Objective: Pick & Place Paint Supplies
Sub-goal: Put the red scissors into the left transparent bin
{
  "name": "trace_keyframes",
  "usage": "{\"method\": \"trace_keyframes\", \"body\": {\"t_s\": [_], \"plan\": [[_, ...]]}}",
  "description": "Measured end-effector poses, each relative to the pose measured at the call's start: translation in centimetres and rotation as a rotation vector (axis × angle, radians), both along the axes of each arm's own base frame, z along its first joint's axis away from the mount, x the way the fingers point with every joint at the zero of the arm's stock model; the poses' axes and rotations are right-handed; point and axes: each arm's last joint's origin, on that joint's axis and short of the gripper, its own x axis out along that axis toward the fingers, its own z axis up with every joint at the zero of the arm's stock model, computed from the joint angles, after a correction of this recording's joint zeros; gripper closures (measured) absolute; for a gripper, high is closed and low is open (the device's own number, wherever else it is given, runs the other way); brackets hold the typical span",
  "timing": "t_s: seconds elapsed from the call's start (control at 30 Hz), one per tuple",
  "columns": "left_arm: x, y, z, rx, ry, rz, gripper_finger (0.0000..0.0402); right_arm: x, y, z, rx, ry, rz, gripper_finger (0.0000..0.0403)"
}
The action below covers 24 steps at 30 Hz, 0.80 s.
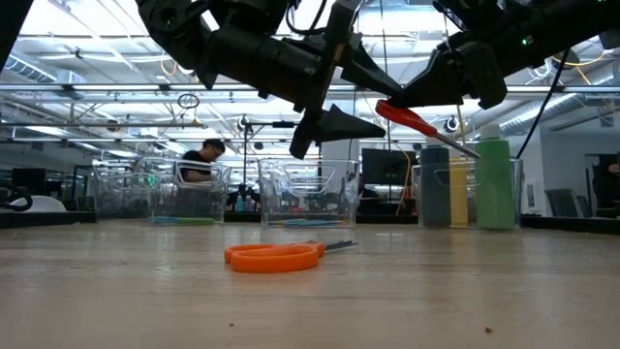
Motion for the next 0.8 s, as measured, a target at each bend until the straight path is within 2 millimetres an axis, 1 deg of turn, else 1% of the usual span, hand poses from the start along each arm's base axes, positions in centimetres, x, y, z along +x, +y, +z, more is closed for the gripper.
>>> {"method": "trace_keyframes", "body": {"t_s": [0.8], "plan": [[-0.04,-0.42,0.00,0.002,-0.001,0.015,0.0149,0.01,0.00,-0.03,-0.002,0.002,0.001,0.0403]]}}
